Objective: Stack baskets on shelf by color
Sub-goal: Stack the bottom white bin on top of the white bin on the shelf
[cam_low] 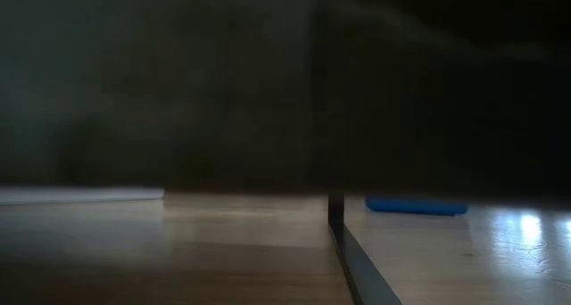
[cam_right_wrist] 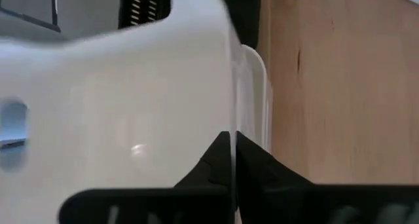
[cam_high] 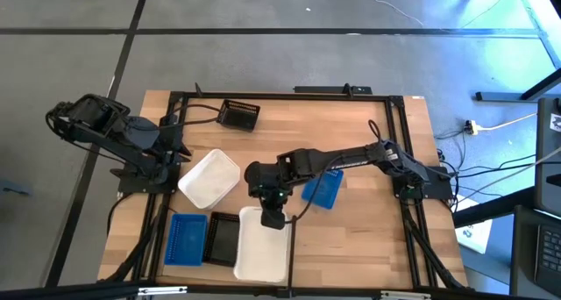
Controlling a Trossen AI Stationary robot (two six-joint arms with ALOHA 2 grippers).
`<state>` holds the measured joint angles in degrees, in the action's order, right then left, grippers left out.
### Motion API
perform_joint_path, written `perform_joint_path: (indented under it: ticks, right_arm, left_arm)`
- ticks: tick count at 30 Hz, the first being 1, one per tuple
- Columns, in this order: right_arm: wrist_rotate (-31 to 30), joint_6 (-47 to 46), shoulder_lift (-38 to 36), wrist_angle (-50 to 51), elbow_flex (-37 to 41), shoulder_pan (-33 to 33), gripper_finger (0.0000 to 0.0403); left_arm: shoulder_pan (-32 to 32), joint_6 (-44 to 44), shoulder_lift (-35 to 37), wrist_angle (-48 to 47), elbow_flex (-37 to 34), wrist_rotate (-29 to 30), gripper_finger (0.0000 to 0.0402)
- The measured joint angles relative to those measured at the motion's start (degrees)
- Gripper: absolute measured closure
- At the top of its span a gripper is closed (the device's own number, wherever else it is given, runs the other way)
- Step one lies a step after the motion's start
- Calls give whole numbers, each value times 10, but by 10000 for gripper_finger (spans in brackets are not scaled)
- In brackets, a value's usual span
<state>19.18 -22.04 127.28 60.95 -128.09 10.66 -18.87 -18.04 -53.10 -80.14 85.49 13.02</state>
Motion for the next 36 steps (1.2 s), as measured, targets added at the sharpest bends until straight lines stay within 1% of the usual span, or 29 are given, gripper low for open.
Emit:
perform_joint_path:
  ticks: [11,15,18,31,36]
  right_arm:
    - [0,-2,1,1,0,0,345]
    - [6,-6,1,1,0,0,342]
    - [35,-17,1,2,0,-2,342]
    - [40,-23,-6,15,0,-3,341]
    - [62,-29,-6,15,0,-4,341]
  left_arm:
    - [0,0,0,0,0,0,336]
    - [0,0,0,0,0,0,336]
    - [0,0,0,0,0,0,336]
    - [0,0,0,0,0,0,336]
    - [0,0,0,0,0,0,336]
